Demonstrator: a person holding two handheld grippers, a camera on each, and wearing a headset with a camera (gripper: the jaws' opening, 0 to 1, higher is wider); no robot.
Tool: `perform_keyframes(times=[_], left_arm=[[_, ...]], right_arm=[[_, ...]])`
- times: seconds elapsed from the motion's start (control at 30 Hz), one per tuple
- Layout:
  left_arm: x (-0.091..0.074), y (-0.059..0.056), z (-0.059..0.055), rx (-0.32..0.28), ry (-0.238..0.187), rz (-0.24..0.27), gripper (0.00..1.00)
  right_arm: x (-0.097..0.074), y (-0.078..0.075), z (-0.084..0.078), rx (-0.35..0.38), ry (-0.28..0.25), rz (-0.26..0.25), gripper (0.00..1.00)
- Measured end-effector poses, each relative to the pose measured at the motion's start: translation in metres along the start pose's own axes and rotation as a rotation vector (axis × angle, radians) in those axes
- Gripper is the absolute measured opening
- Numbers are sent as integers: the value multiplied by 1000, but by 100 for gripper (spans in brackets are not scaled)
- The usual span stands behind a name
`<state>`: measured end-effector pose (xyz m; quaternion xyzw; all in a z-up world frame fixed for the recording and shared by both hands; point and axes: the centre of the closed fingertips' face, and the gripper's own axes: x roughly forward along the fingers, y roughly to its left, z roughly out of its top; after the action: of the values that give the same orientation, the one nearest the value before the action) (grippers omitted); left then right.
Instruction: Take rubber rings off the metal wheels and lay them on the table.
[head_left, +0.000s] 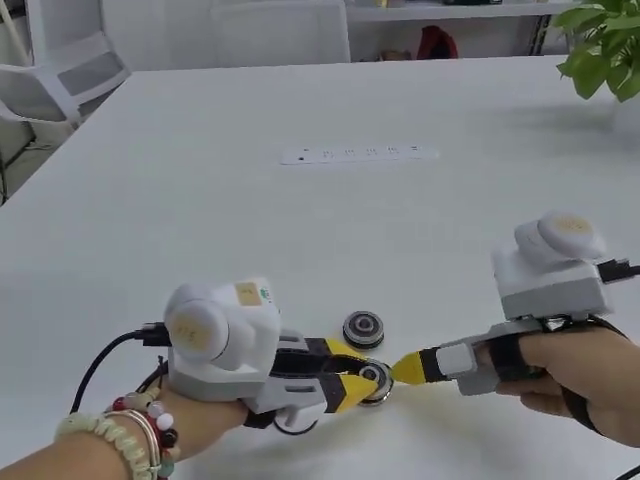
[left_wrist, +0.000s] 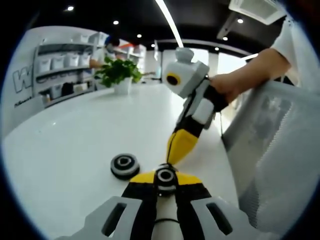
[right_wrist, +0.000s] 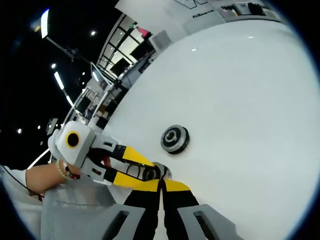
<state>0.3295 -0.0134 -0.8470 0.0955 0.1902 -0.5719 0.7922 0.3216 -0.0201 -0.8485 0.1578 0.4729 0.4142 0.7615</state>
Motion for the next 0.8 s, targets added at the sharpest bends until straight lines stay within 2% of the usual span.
perform_keyframes(times=[0.07,0.13,0.2,0.4,0.53,0.63,0.8], left_arm=[[0,-1,0,5,2,-1,14],[0,-1,0,4,4,-5,14],[-1,0,-1,2,7,0,14],[-2,2,-1,-3,9,13,14],[-1,4,-1,-19,1,23,14],[-1,4,0,-45,-11,5,14],[0,1,0,-18,1,-1,14]], right_arm=[[1,4,-2,-23,11,3,0],[4,8,-5,-50,37,27,0],[6,9,-3,-68,30,10,0],[4,7,-1,-37,12,19,0],[0,-3,6,-21,-21,-15,0],[-3,-5,8,-16,-33,-13,0],[-2,-6,7,-27,-28,-21,0]])
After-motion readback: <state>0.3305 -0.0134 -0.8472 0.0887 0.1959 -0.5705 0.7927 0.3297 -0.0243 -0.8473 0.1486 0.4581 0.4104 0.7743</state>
